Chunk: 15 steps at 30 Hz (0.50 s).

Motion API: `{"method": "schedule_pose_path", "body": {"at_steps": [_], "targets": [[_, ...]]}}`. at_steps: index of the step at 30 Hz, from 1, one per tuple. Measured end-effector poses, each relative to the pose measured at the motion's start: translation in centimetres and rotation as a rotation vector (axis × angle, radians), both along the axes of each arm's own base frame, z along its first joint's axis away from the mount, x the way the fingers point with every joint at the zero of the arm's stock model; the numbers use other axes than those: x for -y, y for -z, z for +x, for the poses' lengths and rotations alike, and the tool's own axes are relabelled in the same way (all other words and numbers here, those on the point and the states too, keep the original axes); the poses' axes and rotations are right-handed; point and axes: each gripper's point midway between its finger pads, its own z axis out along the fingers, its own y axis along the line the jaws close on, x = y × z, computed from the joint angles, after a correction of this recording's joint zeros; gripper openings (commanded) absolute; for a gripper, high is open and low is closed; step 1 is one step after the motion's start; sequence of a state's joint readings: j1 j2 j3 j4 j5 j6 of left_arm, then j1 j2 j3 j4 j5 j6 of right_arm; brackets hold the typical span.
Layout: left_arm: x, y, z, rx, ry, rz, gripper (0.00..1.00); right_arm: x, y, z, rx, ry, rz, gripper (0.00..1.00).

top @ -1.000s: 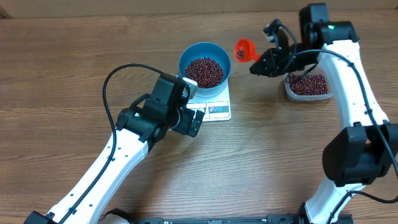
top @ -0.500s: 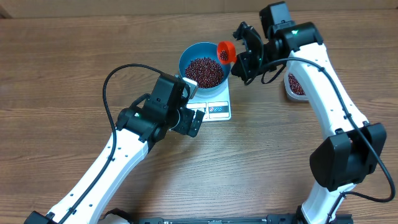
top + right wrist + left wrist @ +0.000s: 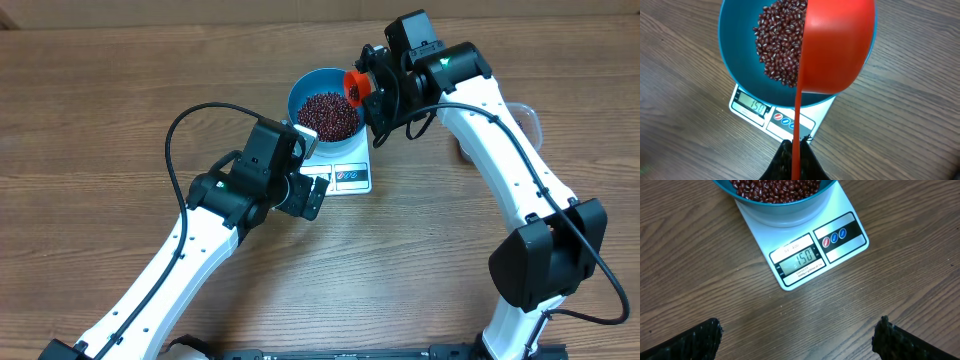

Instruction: Scoop item into bowl and weigh 150g on scale

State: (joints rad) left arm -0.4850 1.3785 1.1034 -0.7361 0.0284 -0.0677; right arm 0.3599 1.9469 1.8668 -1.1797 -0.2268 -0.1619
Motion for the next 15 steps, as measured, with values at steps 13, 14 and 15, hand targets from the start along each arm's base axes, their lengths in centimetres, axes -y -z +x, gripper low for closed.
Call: {"method": "schedule_pose_path", "body": {"at_steps": [13, 14, 15], "targets": [[0.00, 0.00, 0.00, 0.000, 0.000, 0.000, 1.00, 0.11, 0.02, 0.06, 0.003, 0.002, -0.006, 0.04], [0.00, 0.00, 0.00, 0.000, 0.000, 0.000, 0.99, 0.11, 0.03, 0.06, 0.004, -0.001, -0.007, 0.04], [0.00, 0.00, 0.00, 0.000, 0.000, 0.000, 1.00, 0.11, 0.02, 0.07, 0.006, -0.004, -0.008, 0.04]]}}
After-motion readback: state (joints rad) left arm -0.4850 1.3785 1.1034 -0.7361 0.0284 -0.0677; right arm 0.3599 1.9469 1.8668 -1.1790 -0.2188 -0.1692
